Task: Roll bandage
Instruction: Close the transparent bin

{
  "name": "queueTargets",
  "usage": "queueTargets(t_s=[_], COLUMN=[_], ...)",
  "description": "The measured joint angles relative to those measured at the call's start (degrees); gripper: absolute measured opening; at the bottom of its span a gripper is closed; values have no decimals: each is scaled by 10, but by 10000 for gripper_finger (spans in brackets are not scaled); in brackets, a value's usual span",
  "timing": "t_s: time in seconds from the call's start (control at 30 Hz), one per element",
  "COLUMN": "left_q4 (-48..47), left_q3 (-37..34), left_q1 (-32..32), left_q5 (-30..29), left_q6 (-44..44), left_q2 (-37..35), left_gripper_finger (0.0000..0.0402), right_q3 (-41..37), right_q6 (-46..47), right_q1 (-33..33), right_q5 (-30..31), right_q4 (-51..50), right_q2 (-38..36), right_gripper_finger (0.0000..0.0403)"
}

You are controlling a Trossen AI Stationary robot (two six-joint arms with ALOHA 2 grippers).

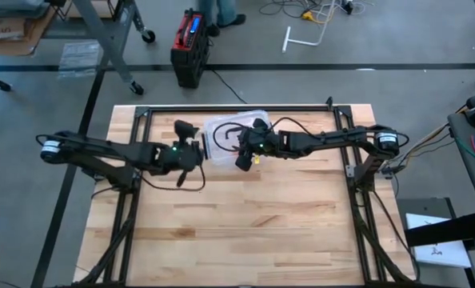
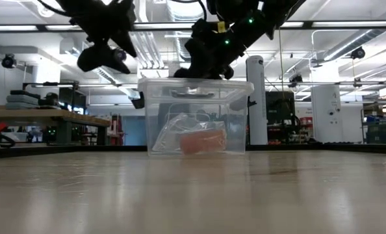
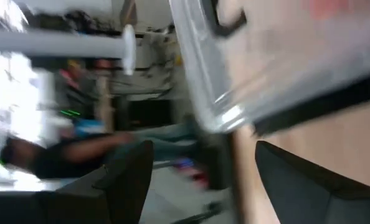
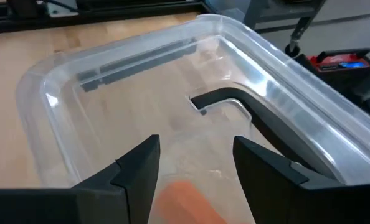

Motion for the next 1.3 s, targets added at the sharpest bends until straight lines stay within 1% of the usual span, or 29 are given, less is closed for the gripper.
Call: queueTargets(t_s=[0.07, 0.13, 0.2, 0.3, 0.4, 0.47, 0.53, 0.57, 0.6, 0.67, 0.77, 0.8, 0.87, 0.97, 1.1, 1.23, 1.3], left_q4=[15, 46, 92, 146, 168, 180, 178, 180, 180, 183, 196, 206, 218, 232, 212, 166, 172], left_q3=[0, -3, -5, -8, -8, -8, -8, -8, -8, -8, -8, -7, -5, -5, -7, 7, 16], left_q1=[8, 14, 16, 16, 16, 17, 17, 17, 17, 17, 16, 16, 17, 16, 17, 17, 17], left_q5=[46, 66, 90, 144, 188, 214, 235, 243, 251, 264, 269, 267, 265, 246, 213, 187, 187], left_q6=[-63, -100, -120, -143, -164, -171, -173, -175, -175, -176, -173, -168, -152, -121, -104, -102, -116], left_q2=[-3, -3, 0, 6, 16, 25, 38, 47, 56, 73, 101, 109, 121, 131, 114, 76, 52], left_gripper_finger=[254, 242, 229, 211, 194, 184, 173, 168, 164, 154, 142, 138, 130, 120, 114, 114, 113], right_q3=[0, 0, 0, 0, -2, -2, -5, -7, -12, -23, -53, -66, -95, -141, -183, -192, -187], right_q6=[3, 1, 4, 12, 18, 18, 14, 8, 2, -6, 7, 13, 27, 39, 59, 92, 108], right_q1=[0, 1, 3, 12, 27, 36, 44, 48, 50, 51, 47, 44, 41, 31, 25, 30, 41], right_q5=[-3, -4, -15, -48, -47, -44, -30, -14, 7, 71, 169, 193, 222, 236, 234, 160, 116], right_q4=[-3, -8, -21, -64, -117, -129, -140, -147, -161, -204, -272, -279, -304, -309, -311, -308, -295], right_q2=[0, -2, -8, -27, -59, -90, -128, -148, -169, -202, -245, -257, -279, -296, -301, -300, -300], right_gripper_finger=[199, 199, 199, 199, 199, 199, 199, 199, 199, 199, 199, 199, 199, 199, 199, 199, 199])
